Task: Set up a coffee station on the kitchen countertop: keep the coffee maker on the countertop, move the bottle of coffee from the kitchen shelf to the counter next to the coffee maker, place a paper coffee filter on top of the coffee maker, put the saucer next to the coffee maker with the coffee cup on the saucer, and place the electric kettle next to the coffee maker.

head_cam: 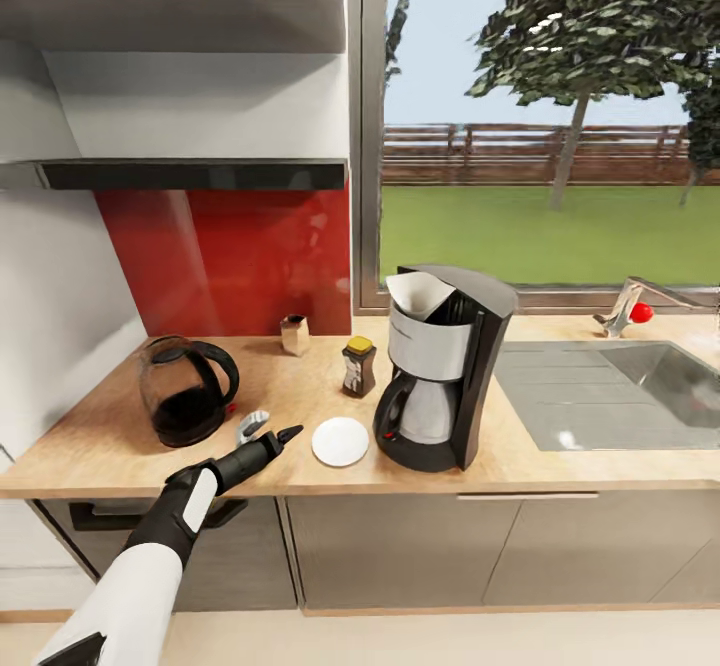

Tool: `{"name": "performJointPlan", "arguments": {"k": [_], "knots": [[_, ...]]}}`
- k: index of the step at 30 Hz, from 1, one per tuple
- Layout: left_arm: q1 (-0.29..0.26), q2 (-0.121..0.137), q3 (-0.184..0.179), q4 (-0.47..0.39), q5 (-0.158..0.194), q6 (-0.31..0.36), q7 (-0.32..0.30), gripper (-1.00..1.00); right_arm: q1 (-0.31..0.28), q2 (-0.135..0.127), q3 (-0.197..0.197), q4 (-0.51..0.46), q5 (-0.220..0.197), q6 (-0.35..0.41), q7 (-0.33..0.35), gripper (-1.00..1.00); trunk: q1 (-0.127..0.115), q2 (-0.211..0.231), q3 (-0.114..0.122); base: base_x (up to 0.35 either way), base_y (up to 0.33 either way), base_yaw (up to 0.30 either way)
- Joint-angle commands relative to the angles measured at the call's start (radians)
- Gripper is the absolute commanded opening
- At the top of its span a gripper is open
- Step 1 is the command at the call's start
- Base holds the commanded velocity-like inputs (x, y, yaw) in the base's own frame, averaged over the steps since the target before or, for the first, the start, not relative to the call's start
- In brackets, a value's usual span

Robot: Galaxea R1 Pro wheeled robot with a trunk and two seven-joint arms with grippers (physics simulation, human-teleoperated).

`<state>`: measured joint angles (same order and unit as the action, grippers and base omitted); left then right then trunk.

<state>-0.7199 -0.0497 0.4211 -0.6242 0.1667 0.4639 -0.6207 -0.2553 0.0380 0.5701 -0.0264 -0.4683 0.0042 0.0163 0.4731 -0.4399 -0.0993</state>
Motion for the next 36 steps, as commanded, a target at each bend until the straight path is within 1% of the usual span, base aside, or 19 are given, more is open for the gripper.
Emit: {"name": "performJointPlan", "arguments": {"k": [1, 4, 8, 11, 12, 14, 15, 18, 19, 22, 23, 24, 26, 28, 30, 31, 32, 35, 36], "knots": [[-0.001, -0.001, 0.005, 0.000, 0.004, 0.008, -0.003, 1.00, -0.001, 0.000, 0.008, 0.000, -0.010, 0.000, 0.001, 1.00, 0.000, -0.002, -0.002, -0.329, 0.085, 0.000], [0.001, -0.002, 0.004, 0.000, 0.004, 0.008, -0.004, 1.00, -0.001, 0.000, 0.008, 0.000, -0.010, 0.000, 0.002, 1.00, 0.000, -0.002, -0.002, -0.271, 0.062, 0.000], [0.006, -0.002, 0.001, 0.000, 0.004, 0.008, -0.005, 1.00, -0.001, 0.000, 0.008, 0.000, -0.010, 0.000, 0.002, 1.00, 0.000, -0.002, -0.002, -0.056, 0.011, 0.000], [0.010, -0.001, 0.000, 0.000, 0.004, 0.008, -0.032, 1.00, -0.001, 0.000, 0.008, 0.000, -0.010, 0.000, 0.002, 1.00, 0.000, -0.002, -0.002, -0.151, 0.001, 0.000], [0.012, 0.002, 0.003, 0.000, 0.003, 0.008, -0.076, 1.00, -0.001, 0.001, 0.008, 0.000, -0.010, 0.000, 0.002, 1.00, 0.000, -0.002, -0.002, -0.280, 0.000, 0.000], [0.015, 0.012, 0.005, 0.002, 0.000, 0.007, -0.117, 1.00, -0.001, 0.002, 0.008, 0.000, -0.010, 0.000, 0.002, 1.00, 0.000, -0.002, -0.002, -0.271, 0.000, 0.000], [0.018, 0.025, 0.005, 0.008, -0.001, 0.007, -0.134, 1.00, -0.001, 0.002, 0.008, 0.000, -0.011, 0.000, 0.002, 1.00, 0.000, -0.002, -0.002, -0.140, 0.000, 0.000], [0.055, 0.047, 0.006, 0.006, 0.001, 0.004, -0.150, 1.00, -0.001, 0.002, 0.008, 0.000, -0.012, 0.000, 0.002, 1.00, 0.000, -0.002, -0.002, -0.061, 0.000, 0.000], [0.076, 0.058, 0.006, 0.005, 0.001, 0.003, -0.161, 1.00, -0.001, 0.003, 0.008, 0.000, -0.012, 0.000, 0.002, 1.00, 0.000, -0.002, -0.002, -0.019, 0.000, 0.000], [0.144, 0.097, 0.003, 0.006, -0.008, -0.004, -0.243, 1.00, -0.001, 0.003, 0.007, 0.000, -0.013, 0.000, 0.002, 1.00, 0.000, -0.002, -0.002, -0.006, 0.000, 0.000], [0.166, 0.106, 0.003, 0.006, -0.010, -0.006, -0.256, 1.00, -0.001, 0.003, 0.006, -0.001, -0.013, 0.000, 0.002, 1.00, 0.000, -0.002, -0.002, -0.002, 0.000, 0.000], [0.201, 0.122, 0.003, 0.005, -0.011, -0.007, -0.269, 1.00, -0.001, 0.003, 0.006, -0.001, -0.013, -0.001, 0.002, 1.00, 0.000, -0.002, -0.002, 0.000, 0.000, 0.000], [0.238, 0.140, 0.002, 0.005, -0.011, -0.009, -0.276, 1.00, -0.001, 0.002, 0.005, -0.001, -0.013, -0.002, 0.002, 1.00, 0.000, -0.002, -0.002, 0.000, 0.000, 0.000], [0.290, 0.167, 0.002, 0.006, -0.012, -0.019, -0.280, 1.00, -0.001, 0.001, 0.003, -0.003, -0.013, -0.002, 0.002, 1.00, 0.000, -0.002, -0.002, 0.000, 0.000, 0.000], [0.337, 0.196, 0.002, 0.013, -0.014, -0.065, -0.279, 1.00, -0.002, -0.001, 0.003, -0.015, -0.012, -0.003, 0.002, 1.00, 0.000, -0.002, -0.002, 0.000, 0.000, 0.000], [0.360, 0.211, 0.001, 0.017, -0.014, -0.098, -0.276, 1.00, -0.002, -0.001, 0.002, -0.027, -0.012, -0.003, 0.002, 1.00, 0.000, -0.002, -0.002, 0.000, 0.000, 0.000], [0.445, 0.249, 0.004, 0.036, -0.013, -0.189, -0.255, 1.00, -0.002, -0.005, 0.002, -0.090, -0.010, -0.003, 0.001, 1.00, 0.000, -0.002, -0.002, 0.000, 0.000, 0.000], [0.503, 0.273, 0.005, 0.071, -0.014, -0.214, -0.200, 1.00, -0.002, -0.018, 0.002, -0.157, -0.008, -0.004, 0.001, 1.00, 0.000, -0.002, -0.002, 0.000, 0.000, 0.000], [0.535, 0.282, 0.004, 0.120, -0.023, -0.223, -0.114, 1.00, -0.002, -0.024, 0.002, -0.223, -0.006, -0.031, 0.001, 1.00, 0.000, -0.002, -0.002, 0.000, 0.000, 0.000]]}}
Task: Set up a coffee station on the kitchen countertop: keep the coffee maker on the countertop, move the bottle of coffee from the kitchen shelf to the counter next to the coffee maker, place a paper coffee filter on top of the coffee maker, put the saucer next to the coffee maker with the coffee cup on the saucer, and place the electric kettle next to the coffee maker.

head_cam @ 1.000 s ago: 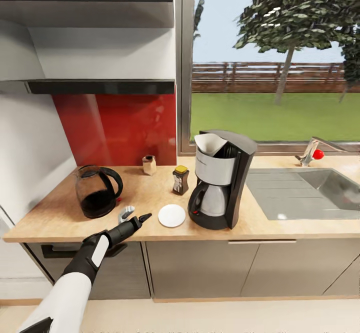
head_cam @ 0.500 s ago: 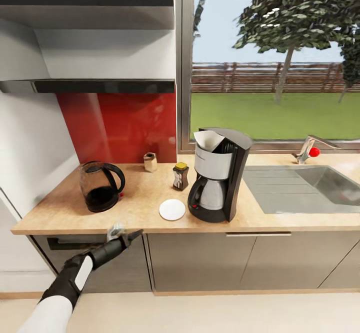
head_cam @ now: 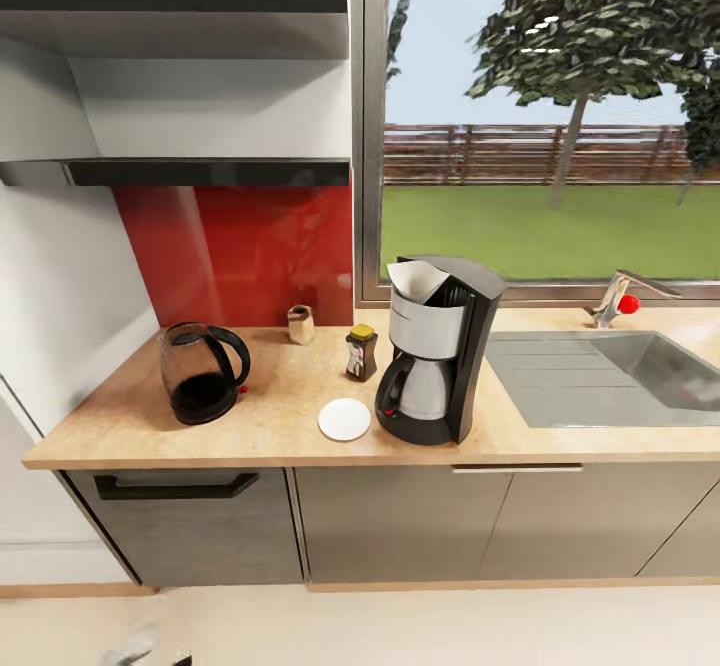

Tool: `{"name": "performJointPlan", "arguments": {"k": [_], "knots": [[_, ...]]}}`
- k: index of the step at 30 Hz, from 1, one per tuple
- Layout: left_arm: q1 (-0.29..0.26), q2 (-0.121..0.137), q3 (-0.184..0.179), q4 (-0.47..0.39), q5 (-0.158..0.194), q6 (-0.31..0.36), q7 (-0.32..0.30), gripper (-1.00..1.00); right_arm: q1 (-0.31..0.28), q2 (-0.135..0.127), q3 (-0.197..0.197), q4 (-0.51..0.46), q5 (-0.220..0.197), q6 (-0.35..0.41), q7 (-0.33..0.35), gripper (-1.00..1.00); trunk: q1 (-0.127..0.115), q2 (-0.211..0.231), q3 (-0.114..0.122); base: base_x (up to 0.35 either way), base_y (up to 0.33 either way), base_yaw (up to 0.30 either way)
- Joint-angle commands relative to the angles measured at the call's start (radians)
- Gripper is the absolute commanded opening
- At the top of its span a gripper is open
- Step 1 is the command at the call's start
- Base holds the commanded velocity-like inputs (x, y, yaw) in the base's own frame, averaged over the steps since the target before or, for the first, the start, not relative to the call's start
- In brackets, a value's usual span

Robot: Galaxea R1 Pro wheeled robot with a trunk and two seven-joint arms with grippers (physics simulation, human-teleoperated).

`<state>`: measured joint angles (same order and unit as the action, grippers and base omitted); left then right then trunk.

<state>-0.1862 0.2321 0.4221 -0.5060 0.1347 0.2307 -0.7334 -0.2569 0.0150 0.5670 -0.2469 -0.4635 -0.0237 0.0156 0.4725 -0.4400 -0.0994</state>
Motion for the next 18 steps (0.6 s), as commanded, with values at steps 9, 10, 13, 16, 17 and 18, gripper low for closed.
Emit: {"name": "performJointPlan", "arguments": {"k": [9, 10, 13, 16, 17, 18], "knots": [[0.052, 0.003, 0.000, 0.251, -0.241, -0.110, 0.381, 1.00, -0.004, -0.003, 0.005, -0.220, 0.160, -0.139, 0.009, 1.00, 0.000, -0.002, -0.002, 0.000, 0.000, 0.000], [0.053, 0.002, -0.001, 0.286, -0.278, -0.114, 0.451, 1.00, -0.005, 0.000, 0.005, -0.267, 0.214, -0.142, 0.010, 1.00, 0.000, -0.002, -0.002, 0.000, 0.000, 0.000], [0.054, 0.000, -0.001, 0.328, -0.308, -0.117, 0.547, 1.00, -0.008, 0.004, 0.005, -0.379, 0.288, -0.143, 0.011, 1.00, 0.000, -0.002, -0.002, 0.000, 0.000, 0.000], [0.056, 0.000, -0.001, 0.376, -0.320, -0.117, 0.605, 1.00, -0.019, 0.006, 0.004, -0.552, 0.329, -0.143, 0.012, 1.00, 0.000, -0.002, -0.002, 0.000, 0.000, 0.000], [0.059, 0.001, -0.001, 0.382, -0.321, -0.117, 0.612, 1.00, -0.022, 0.006, 0.004, -0.596, 0.332, -0.142, 0.012, 1.00, 0.000, -0.002, -0.002, 0.000, 0.000, 0.000], [0.062, 0.001, -0.001, 0.385, -0.322, -0.117, 0.614, 1.00, -0.023, 0.006, 0.004, -0.616, 0.334, -0.141, 0.013, 1.00, 0.000, -0.002, -0.002, 0.000, 0.000, 0.000]]}}
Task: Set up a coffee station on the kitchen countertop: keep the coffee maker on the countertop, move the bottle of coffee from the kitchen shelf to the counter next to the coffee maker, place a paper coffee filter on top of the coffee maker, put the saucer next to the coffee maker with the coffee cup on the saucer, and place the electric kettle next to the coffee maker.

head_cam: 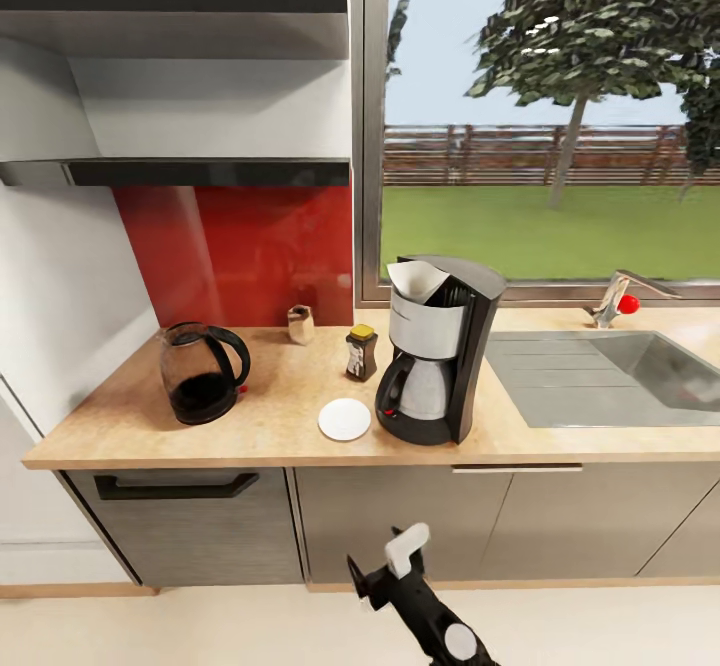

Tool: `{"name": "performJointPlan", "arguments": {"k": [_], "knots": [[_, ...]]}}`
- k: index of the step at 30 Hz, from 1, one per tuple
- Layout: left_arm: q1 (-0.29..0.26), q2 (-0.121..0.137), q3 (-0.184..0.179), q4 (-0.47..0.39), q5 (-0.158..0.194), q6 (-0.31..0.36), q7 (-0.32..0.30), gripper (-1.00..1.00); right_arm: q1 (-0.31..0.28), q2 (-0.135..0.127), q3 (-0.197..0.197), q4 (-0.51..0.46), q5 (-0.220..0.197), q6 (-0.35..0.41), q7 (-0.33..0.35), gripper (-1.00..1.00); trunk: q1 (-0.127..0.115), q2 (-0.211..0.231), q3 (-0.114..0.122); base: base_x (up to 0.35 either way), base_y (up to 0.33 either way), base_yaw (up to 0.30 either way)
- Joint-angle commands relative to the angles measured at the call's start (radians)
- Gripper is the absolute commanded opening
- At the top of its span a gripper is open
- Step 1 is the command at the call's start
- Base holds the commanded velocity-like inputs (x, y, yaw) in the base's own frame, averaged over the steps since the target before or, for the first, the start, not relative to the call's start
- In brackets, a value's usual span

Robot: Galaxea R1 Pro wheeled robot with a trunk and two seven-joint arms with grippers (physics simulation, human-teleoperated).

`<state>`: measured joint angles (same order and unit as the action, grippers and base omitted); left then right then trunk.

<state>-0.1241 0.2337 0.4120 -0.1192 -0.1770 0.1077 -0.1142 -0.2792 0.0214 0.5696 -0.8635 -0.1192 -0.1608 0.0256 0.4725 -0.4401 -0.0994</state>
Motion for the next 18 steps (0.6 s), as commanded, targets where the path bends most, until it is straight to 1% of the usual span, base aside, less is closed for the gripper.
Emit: {"name": "performJointPlan", "arguments": {"k": [1, 3, 5, 7, 8, 9, 10, 11, 13, 15, 17, 18], "knots": [[0.004, 0.000, 0.009, 0.001, -0.010, 0.006, -0.002, 1.00, -0.003, 0.001, 0.002, -0.037, -0.009, -0.003, 0.003, 1.00, 0.001, -0.002, -0.002, 0.000, 0.000, 0.000], [0.011, 0.001, 0.008, 0.004, -0.012, 0.006, 0.001, 1.00, -0.004, 0.006, 0.003, -0.083, -0.007, -0.001, 0.003, 1.00, 0.001, -0.002, -0.002, 0.000, 0.000, 0.000], [0.017, 0.001, 0.008, 0.006, -0.013, 0.006, 0.003, 1.00, -0.006, 0.026, 0.003, -0.131, -0.005, 0.001, 0.004, 1.00, 0.001, -0.002, -0.002, 0.000, 0.000, 0.000], [0.020, 0.001, 0.008, 0.007, -0.014, 0.006, 0.003, 1.00, -0.008, 0.061, 0.004, -0.160, -0.003, 0.003, 0.004, 1.00, 0.001, -0.002, -0.002, 0.000, 0.000, 0.000], [0.026, 0.001, 0.008, 0.007, -0.015, 0.006, 0.004, 1.00, -0.015, 0.088, 0.004, -0.171, -0.002, 0.004, 0.005, 1.00, 0.001, -0.002, -0.002, 0.000, 0.000, 0.000], [0.032, 0.001, 0.008, 0.007, -0.016, 0.006, 0.004, 1.00, -0.053, 0.134, 0.005, -0.180, 0.013, 0.029, 0.004, 1.00, 0.001, -0.002, -0.002, 0.000, 0.000, 0.000], [0.032, 0.001, 0.008, 0.007, -0.016, 0.005, 0.004, 1.00, -0.068, 0.148, 0.005, -0.182, 0.021, 0.047, 0.004, 1.00, 0.001, -0.002, -0.002, 0.000, 0.000, 0.000], [0.033, 0.001, 0.008, 0.007, -0.016, 0.005, 0.004, 1.00, -0.075, 0.153, 0.005, -0.184, 0.025, 0.059, 0.005, 1.00, 0.001, -0.002, -0.002, 0.000, 0.000, 0.000], [0.034, 0.001, 0.008, 0.007, -0.016, 0.005, 0.004, 1.00, -0.104, 0.153, 0.006, -0.192, 0.039, 0.111, 0.005, 1.00, 0.001, -0.002, -0.002, 0.000, 0.000, 0.000], [0.034, 0.001, 0.008, 0.007, -0.016, 0.005, 0.004, 1.00, -0.119, 0.153, 0.007, -0.197, 0.045, 0.139, 0.005, 1.00, 0.001, -0.002, -0.002, 0.000, 0.000, 0.000], [0.035, -0.003, 0.007, 0.007, -0.016, 0.004, 0.004, 1.00, -0.186, 0.153, 0.007, -0.212, 0.051, 0.217, 0.005, 1.00, 0.001, -0.002, -0.002, 0.000, 0.000, 0.000], [0.035, -0.005, 0.007, 0.007, -0.017, 0.004, 0.004, 1.00, -0.241, 0.153, 0.007, -0.211, 0.052, 0.258, 0.006, 1.00, 0.001, -0.002, -0.002, 0.000, 0.000, 0.000]]}}
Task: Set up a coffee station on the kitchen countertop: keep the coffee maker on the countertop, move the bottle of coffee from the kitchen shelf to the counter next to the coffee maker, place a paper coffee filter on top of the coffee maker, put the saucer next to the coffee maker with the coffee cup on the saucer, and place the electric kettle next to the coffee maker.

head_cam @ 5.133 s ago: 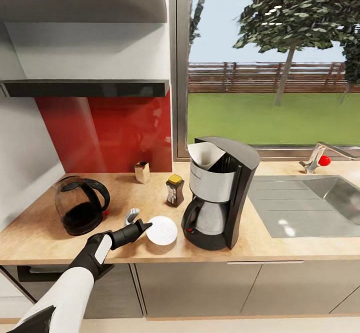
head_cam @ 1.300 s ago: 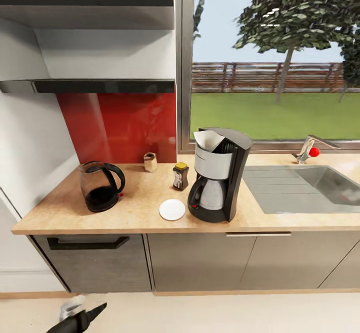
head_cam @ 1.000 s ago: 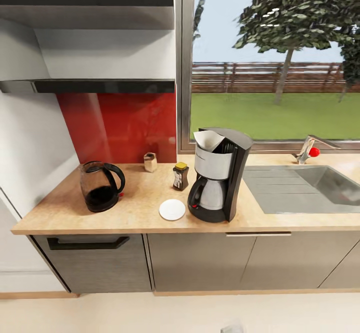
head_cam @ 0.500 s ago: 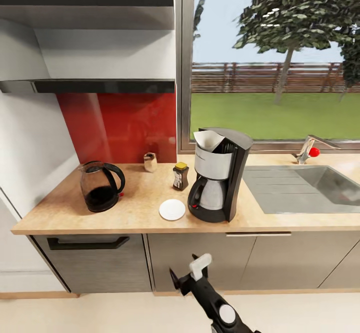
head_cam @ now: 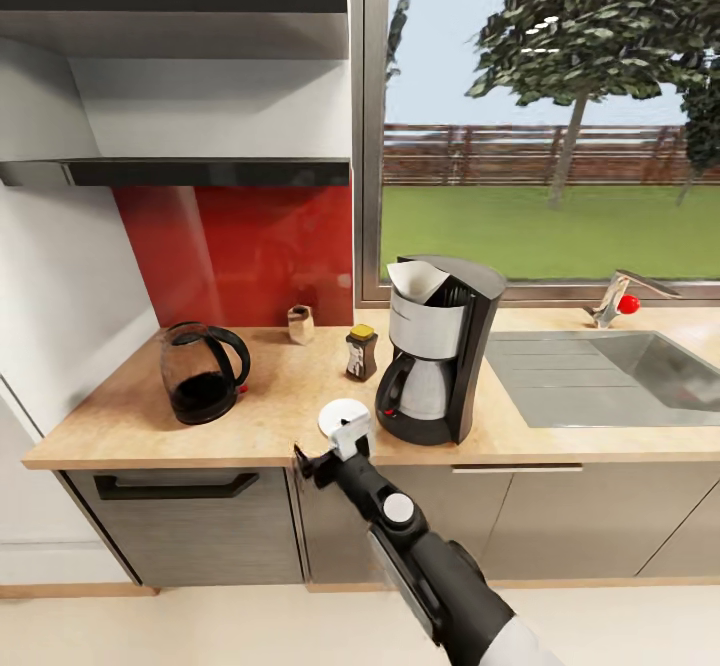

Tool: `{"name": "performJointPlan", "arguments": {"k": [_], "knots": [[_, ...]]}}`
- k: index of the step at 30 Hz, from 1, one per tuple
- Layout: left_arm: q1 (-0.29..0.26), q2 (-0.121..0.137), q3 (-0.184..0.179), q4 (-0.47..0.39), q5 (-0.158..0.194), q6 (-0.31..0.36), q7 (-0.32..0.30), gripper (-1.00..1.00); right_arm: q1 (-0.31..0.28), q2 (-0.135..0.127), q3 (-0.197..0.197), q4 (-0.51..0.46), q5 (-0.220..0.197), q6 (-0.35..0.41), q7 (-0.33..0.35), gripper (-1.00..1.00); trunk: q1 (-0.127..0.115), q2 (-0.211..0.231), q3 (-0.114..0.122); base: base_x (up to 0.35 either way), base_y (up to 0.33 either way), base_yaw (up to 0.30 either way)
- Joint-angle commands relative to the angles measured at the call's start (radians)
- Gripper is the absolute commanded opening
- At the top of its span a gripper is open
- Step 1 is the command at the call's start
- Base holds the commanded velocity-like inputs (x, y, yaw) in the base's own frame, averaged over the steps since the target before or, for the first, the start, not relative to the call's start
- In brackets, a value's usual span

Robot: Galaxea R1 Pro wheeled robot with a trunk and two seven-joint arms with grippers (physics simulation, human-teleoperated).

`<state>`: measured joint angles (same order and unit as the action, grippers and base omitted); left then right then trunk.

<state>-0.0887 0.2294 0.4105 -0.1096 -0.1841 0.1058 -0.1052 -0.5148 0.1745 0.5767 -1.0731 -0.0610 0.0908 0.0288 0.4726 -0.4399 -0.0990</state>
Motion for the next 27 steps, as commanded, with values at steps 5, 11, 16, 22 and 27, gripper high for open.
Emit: {"name": "performJointPlan", "arguments": {"k": [5, 11, 16, 22, 27], "knots": [[0.000, -0.003, 0.007, -0.002, -0.011, 0.006, -0.005, 1.00, -0.124, 0.000, 0.001, 0.006, -0.007, 0.123, 0.007, 1.00, 0.000, -0.002, -0.002, 0.000, 0.000, 0.000], [0.005, 0.000, 0.007, -0.002, -0.033, 0.012, 0.006, 1.00, -0.151, 0.000, 0.005, 0.014, -0.006, 0.174, 0.190, 1.00, 0.000, -0.002, -0.002, 0.103, 0.000, 0.000], [0.011, -0.004, 0.007, 0.014, -0.085, 0.023, 0.137, 1.00, -0.152, 0.000, 0.005, 0.133, -0.007, 0.172, 0.234, 1.00, 0.000, -0.002, -0.002, 0.319, 0.000, 0.000], [0.012, -0.004, 0.007, 0.028, -0.088, 0.023, 0.151, 1.00, -0.152, 0.000, 0.007, 0.144, -0.008, 0.171, 0.236, 1.00, 0.000, -0.002, -0.002, 0.329, 0.025, 0.000], [0.016, -0.004, 0.007, 0.034, -0.089, 0.018, 0.153, 1.00, -0.152, 0.000, 0.008, 0.146, -0.008, 0.169, 0.237, 1.00, 0.000, -0.002, -0.002, 0.330, 0.080, 0.000]]}}
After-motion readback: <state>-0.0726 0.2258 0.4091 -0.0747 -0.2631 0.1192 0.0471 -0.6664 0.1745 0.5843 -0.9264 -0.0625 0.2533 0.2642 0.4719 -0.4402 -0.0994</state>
